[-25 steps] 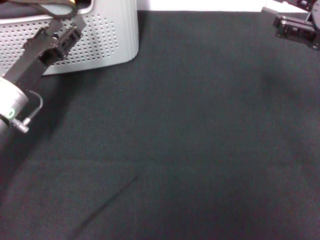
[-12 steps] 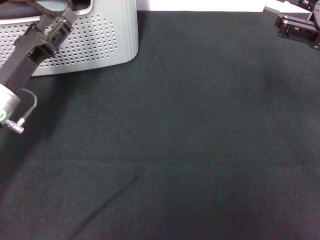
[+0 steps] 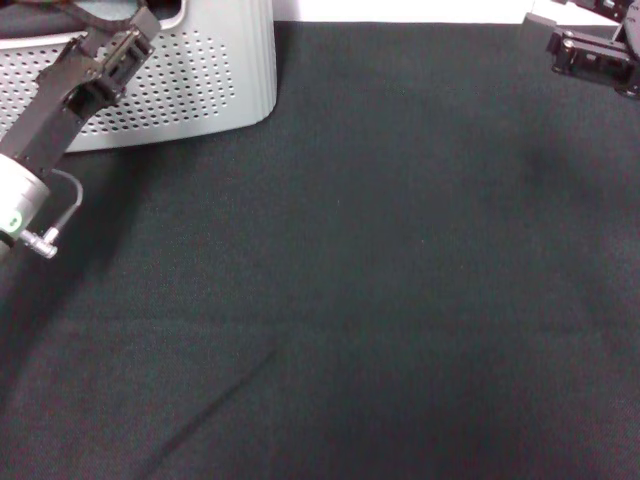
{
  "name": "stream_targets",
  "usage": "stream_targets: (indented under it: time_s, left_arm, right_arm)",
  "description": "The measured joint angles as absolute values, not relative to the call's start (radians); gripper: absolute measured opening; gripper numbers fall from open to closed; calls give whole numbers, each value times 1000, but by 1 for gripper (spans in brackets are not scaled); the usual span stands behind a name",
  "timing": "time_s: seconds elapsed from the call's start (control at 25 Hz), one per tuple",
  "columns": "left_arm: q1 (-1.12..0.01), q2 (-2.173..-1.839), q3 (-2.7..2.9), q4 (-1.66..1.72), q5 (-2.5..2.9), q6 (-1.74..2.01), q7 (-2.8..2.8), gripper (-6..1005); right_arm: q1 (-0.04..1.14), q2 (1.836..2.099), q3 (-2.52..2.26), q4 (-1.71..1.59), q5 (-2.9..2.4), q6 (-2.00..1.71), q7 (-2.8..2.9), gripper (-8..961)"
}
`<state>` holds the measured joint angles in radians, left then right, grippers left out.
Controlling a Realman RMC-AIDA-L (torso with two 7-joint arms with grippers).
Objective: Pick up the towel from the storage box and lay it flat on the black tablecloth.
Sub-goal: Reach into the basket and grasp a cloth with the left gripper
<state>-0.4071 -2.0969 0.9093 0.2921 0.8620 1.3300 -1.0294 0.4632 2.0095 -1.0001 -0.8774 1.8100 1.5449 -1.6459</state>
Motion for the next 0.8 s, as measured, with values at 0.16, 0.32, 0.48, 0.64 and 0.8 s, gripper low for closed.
stream_targets:
  time_s: [0.16, 0.32, 0.48, 0.64, 0.8]
  left_arm:
    - [-414, -2098, 908, 292, 860, 1330, -1034, 761]
    - [-417, -2098, 908, 283, 839, 1330, -1035, 753]
    - [-418, -2098, 908, 279, 822, 1330, -1035, 641]
    - [-418, -2098, 908, 278, 821, 1330, -1035, 512]
    - [-419, -2099, 908, 270, 782, 1330, -1035, 434]
  right_arm:
    - [461, 2010, -1000, -877, 1812, 1545, -1646, 871]
    - [461, 2011, -1000, -877, 1811, 1545, -1646, 870]
    - [460, 2011, -1000, -877, 1811, 1545, -1646, 868]
    - [458, 2011, -1000, -877, 1810, 1545, -1646, 867]
    - [458, 2013, -1000, -877, 1810, 1545, -1646, 865]
